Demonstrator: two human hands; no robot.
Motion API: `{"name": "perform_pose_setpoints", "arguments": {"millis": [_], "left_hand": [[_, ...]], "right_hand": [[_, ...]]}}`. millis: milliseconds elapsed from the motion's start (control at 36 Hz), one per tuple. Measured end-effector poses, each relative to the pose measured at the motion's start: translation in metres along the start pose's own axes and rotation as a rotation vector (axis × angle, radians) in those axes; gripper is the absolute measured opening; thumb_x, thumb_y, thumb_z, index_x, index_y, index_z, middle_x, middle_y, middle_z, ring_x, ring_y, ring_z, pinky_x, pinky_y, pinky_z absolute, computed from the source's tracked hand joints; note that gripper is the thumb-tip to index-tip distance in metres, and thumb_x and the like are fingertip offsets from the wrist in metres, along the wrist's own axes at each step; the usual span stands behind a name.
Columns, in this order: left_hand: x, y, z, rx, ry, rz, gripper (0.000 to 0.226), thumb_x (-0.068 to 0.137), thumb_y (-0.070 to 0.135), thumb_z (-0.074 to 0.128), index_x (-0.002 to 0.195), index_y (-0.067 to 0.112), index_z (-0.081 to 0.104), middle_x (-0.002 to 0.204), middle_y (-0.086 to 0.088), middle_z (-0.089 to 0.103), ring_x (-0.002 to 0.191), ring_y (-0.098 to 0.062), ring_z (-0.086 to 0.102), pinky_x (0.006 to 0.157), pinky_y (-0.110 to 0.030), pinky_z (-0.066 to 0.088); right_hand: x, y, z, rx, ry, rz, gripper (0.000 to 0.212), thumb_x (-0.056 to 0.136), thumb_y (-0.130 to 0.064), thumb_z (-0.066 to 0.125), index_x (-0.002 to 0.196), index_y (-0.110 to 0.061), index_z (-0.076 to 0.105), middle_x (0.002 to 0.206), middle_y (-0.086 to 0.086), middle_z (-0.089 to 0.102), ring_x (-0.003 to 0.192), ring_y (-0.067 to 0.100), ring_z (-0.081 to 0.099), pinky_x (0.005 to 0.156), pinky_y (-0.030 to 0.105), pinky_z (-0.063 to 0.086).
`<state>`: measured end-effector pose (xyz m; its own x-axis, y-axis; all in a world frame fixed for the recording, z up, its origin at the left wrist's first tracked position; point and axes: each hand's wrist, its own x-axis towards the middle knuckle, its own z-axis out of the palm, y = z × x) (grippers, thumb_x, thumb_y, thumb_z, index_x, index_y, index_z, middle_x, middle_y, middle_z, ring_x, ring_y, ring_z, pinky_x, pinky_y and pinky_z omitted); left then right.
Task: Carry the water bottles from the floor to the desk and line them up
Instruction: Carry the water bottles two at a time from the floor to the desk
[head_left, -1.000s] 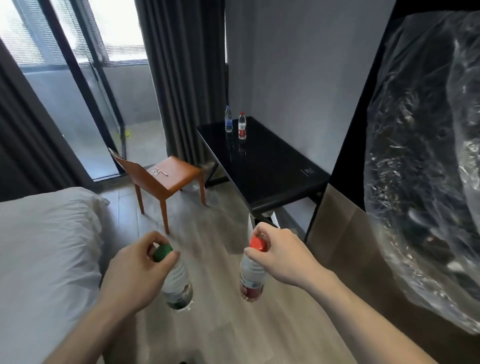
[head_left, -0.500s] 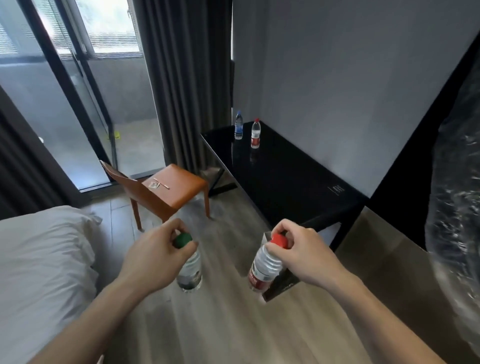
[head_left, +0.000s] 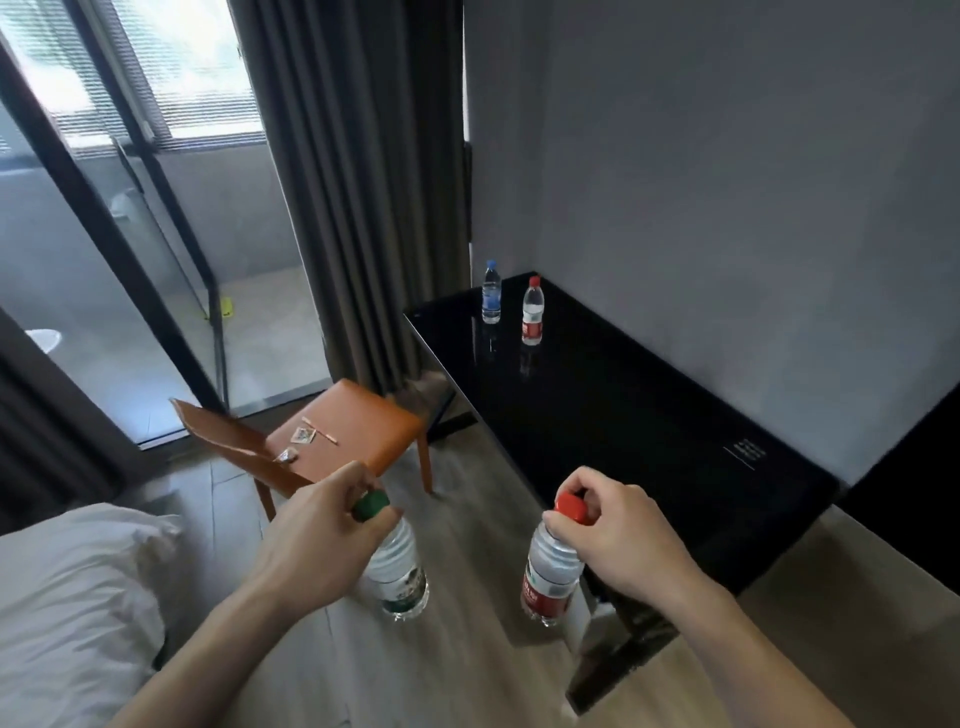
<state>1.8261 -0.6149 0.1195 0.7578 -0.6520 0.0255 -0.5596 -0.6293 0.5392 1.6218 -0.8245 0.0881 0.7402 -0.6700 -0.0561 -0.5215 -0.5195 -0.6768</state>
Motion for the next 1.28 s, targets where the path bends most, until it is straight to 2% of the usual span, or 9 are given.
{"name": "perform_pose_setpoints", "arguments": {"millis": [278, 472, 556, 639, 722, 861, 944, 1111, 1278], "left_hand": [[0.141, -0.008, -0.010, 0.004, 0.067, 0.013, 0.022, 0.080, 0.046, 0.072, 0.088, 0.034, 0.056, 0.073, 0.009, 0.065, 0.066, -0.011, 0.060, 0.063, -0.038, 0.054], [0.243, -0.023, -0.008, 0.022, 0.039, 0.065, 0.018, 0.083, 0.045, 0.073, 0.084, 0.035, 0.058, 0.064, 0.011, 0.065, 0.054, -0.007, 0.059, 0.053, -0.034, 0.052], [0.285, -0.031, -0.005, 0.016, 0.001, 0.079, 0.017, 0.083, 0.045, 0.071, 0.084, 0.034, 0.058, 0.065, 0.010, 0.065, 0.054, -0.007, 0.058, 0.053, -0.035, 0.052], [0.331, -0.042, -0.001, 0.024, -0.053, 0.124, 0.015, 0.084, 0.045, 0.070, 0.085, 0.037, 0.058, 0.073, 0.013, 0.065, 0.064, -0.003, 0.060, 0.056, -0.033, 0.054], [0.379, -0.050, 0.001, 0.082, -0.105, 0.183, 0.017, 0.084, 0.046, 0.070, 0.089, 0.035, 0.058, 0.073, 0.014, 0.061, 0.066, -0.002, 0.059, 0.059, -0.030, 0.054], [0.450, -0.051, 0.006, 0.147, -0.179, 0.295, 0.023, 0.085, 0.047, 0.067, 0.085, 0.029, 0.053, 0.066, 0.008, 0.058, 0.059, -0.005, 0.052, 0.048, -0.022, 0.034], [0.489, -0.047, 0.011, 0.177, -0.239, 0.325, 0.021, 0.084, 0.048, 0.063, 0.091, 0.029, 0.057, 0.075, 0.010, 0.063, 0.066, -0.005, 0.055, 0.052, -0.022, 0.037], [0.568, -0.038, 0.036, 0.099, -0.278, 0.356, 0.017, 0.075, 0.051, 0.061, 0.086, 0.038, 0.058, 0.075, 0.016, 0.066, 0.070, -0.003, 0.061, 0.061, -0.030, 0.050], [0.625, -0.013, 0.069, 0.110, -0.305, 0.380, 0.016, 0.080, 0.048, 0.066, 0.085, 0.037, 0.056, 0.072, 0.014, 0.064, 0.067, -0.003, 0.059, 0.055, -0.027, 0.043]], "right_hand": [[0.149, -0.020, -0.011, 0.006, -0.013, -0.038, 0.018, 0.087, -0.049, 0.068, 0.085, -0.035, 0.057, 0.063, -0.010, 0.061, 0.053, 0.003, 0.055, 0.052, 0.021, 0.045], [0.234, -0.028, -0.006, -0.011, 0.024, 0.018, 0.020, 0.087, -0.051, 0.070, 0.083, -0.035, 0.059, 0.067, -0.011, 0.066, 0.057, 0.002, 0.060, 0.055, 0.020, 0.048], [0.264, -0.030, 0.001, -0.021, 0.042, 0.061, 0.020, 0.086, -0.051, 0.070, 0.082, -0.035, 0.059, 0.068, -0.011, 0.067, 0.058, 0.004, 0.062, 0.056, 0.022, 0.051], [0.296, -0.032, 0.011, -0.040, 0.074, 0.121, 0.019, 0.086, -0.052, 0.069, 0.082, -0.036, 0.059, 0.069, -0.010, 0.069, 0.061, 0.007, 0.064, 0.059, 0.027, 0.055], [0.324, -0.037, 0.019, -0.040, 0.109, 0.180, 0.019, 0.087, -0.051, 0.069, 0.082, -0.036, 0.059, 0.070, -0.008, 0.069, 0.058, 0.005, 0.062, 0.056, 0.024, 0.053], [0.359, -0.044, 0.028, -0.032, 0.170, 0.273, 0.017, 0.089, -0.050, 0.067, 0.085, -0.037, 0.057, 0.070, -0.005, 0.068, 0.052, 0.010, 0.058, 0.053, 0.028, 0.052], [0.377, -0.046, 0.027, -0.017, 0.196, 0.324, 0.017, 0.090, -0.051, 0.066, 0.086, -0.038, 0.057, 0.069, -0.005, 0.069, 0.054, 0.012, 0.062, 0.054, 0.032, 0.054], [0.416, -0.040, 0.018, 0.006, 0.230, 0.388, 0.018, 0.091, -0.049, 0.069, 0.085, -0.035, 0.059, 0.068, -0.004, 0.069, 0.048, 0.005, 0.057, 0.050, 0.021, 0.046], [0.458, -0.019, 0.004, -0.013, 0.242, 0.426, 0.020, 0.091, -0.048, 0.070, 0.082, -0.033, 0.059, 0.064, -0.005, 0.067, 0.050, 0.004, 0.058, 0.048, 0.018, 0.042]]}}
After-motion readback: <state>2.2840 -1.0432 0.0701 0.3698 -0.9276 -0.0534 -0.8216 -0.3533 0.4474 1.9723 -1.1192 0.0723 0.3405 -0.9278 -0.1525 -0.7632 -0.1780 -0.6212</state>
